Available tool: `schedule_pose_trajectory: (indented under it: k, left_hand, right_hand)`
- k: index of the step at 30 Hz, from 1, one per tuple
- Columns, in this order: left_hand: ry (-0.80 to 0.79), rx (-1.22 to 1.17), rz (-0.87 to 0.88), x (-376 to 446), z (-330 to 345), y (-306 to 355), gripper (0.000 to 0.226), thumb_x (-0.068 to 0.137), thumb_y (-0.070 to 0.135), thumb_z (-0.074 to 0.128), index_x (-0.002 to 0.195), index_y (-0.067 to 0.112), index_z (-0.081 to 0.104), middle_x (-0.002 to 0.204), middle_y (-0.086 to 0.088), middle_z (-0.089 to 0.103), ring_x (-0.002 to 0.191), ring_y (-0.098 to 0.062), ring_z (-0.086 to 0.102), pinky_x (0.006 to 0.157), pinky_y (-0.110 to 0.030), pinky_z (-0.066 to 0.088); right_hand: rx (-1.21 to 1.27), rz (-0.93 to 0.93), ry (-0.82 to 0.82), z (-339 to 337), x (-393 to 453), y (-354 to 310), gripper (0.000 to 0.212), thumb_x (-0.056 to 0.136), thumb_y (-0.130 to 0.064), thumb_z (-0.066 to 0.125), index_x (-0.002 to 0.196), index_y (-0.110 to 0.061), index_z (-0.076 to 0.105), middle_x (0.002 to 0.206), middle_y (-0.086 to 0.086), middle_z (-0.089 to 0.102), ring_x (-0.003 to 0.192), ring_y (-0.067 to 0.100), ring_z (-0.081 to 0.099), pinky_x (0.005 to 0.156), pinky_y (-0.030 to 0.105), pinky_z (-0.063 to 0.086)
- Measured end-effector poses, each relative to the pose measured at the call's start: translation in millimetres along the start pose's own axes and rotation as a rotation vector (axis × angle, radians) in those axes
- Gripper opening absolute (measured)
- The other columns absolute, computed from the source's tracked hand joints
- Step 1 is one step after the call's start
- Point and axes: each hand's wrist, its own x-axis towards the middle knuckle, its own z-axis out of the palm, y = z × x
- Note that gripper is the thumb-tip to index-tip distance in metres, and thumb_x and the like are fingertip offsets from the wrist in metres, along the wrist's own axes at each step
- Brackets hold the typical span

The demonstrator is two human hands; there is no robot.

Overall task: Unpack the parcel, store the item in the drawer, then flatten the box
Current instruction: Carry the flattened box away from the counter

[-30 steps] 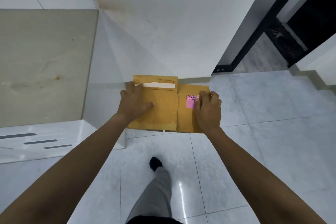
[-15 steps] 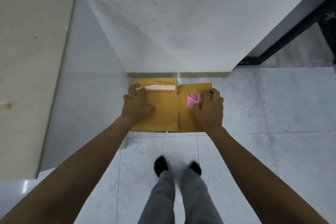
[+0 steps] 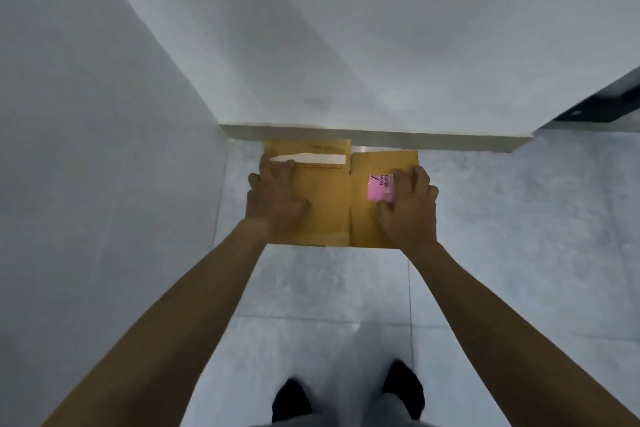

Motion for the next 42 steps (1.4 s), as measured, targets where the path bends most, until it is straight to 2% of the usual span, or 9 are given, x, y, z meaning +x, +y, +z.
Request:
schedule_pose_trajectory:
  k: [4,9,15,20,23,28,35,39,42]
  left_hand:
    - [0.02,0.025,0.017,58,87,-18,0.079,0.078,0.05,0.066,0.141,0.023,0.027,0.155,-0.013,0.01,0.129,-0.043,0.031,0.097,-0.049,0.043]
    - [0.134,0.063,0.084,135,163,-42,0.081,0.081,0.051,0.063,0.146,0.025,0.022,0.159,-0.015,0.003,0.134,-0.044,0.026,0.098,-0.051,0.043]
    - [0.111,0.159,0.179,193,239,-64,0.074,0.09,0.063,0.038,0.151,0.032,0.011,0.161,-0.012,-0.008,0.144,-0.04,0.013,0.11,-0.054,0.034]
    - [0.124,0.248,0.149,200,277,-71,0.07,0.092,0.064,0.017,0.15,0.036,-0.01,0.161,-0.011,-0.013,0.147,-0.034,-0.011,0.117,-0.057,0.002]
    - [0.121,0.268,0.123,202,278,-68,0.069,0.091,0.065,0.014,0.15,0.037,-0.011,0.161,-0.012,-0.012,0.147,-0.035,-0.012,0.117,-0.057,-0.001]
    - [-0.017,0.345,0.071,218,260,-61,0.072,0.089,0.069,0.017,0.149,0.039,-0.008,0.161,-0.011,-0.011,0.147,-0.036,-0.009,0.115,-0.061,-0.002]
    - [-0.046,0.389,0.075,218,253,-61,0.073,0.088,0.071,0.013,0.147,0.04,-0.017,0.16,-0.007,-0.021,0.146,-0.031,-0.02,0.112,-0.064,-0.008]
    - [-0.008,0.441,0.063,210,251,-52,0.071,0.091,0.066,0.01,0.149,0.035,-0.017,0.16,-0.009,-0.018,0.146,-0.028,-0.022,0.112,-0.065,-0.011]
    - [0.001,0.477,0.094,196,241,-40,0.069,0.093,0.063,0.01,0.151,0.031,-0.01,0.161,-0.01,-0.012,0.147,-0.028,-0.019,0.112,-0.065,-0.012]
  right_hand:
    - [0.025,-0.016,0.015,88,42,45,0.056,0.083,-0.028,0.064,0.134,-0.01,0.047,0.148,0.02,0.03,0.122,0.041,0.037,0.097,0.04,0.037]
    - [0.138,-0.02,0.019,179,86,83,0.061,0.085,-0.03,0.064,0.139,-0.012,0.041,0.154,0.021,0.02,0.13,0.045,0.029,0.103,0.052,0.036]
    - [0.058,-0.026,-0.108,257,138,124,0.072,0.093,-0.056,0.045,0.15,-0.02,0.022,0.162,0.013,0.002,0.148,0.036,0.003,0.118,0.051,0.011]
    - [-0.121,-0.045,-0.13,284,144,133,0.08,0.093,-0.064,0.029,0.154,-0.021,-0.001,0.162,0.01,-0.01,0.148,0.032,-0.011,0.118,0.051,-0.001]
    - [-0.184,-0.06,-0.121,286,147,134,0.081,0.093,-0.065,0.025,0.153,-0.021,-0.007,0.161,0.01,-0.014,0.148,0.033,-0.013,0.118,0.05,-0.003]
    - [-0.212,-0.076,-0.158,284,161,133,0.081,0.093,-0.065,0.024,0.152,-0.023,-0.01,0.161,0.009,-0.018,0.147,0.033,-0.017,0.117,0.052,-0.005]
    - [-0.299,-0.067,-0.225,271,165,125,0.082,0.093,-0.067,0.02,0.152,-0.02,-0.011,0.161,0.012,-0.015,0.147,0.037,-0.012,0.118,0.056,0.004]
    - [-0.436,-0.083,-0.206,250,170,105,0.076,0.091,-0.064,0.035,0.147,-0.016,0.017,0.154,0.018,0.018,0.14,0.041,0.021,0.109,0.058,0.028]
    - [-0.365,-0.11,-0.167,229,164,91,0.067,0.091,-0.061,0.037,0.141,-0.019,0.026,0.15,0.015,0.028,0.136,0.037,0.029,0.108,0.059,0.028]
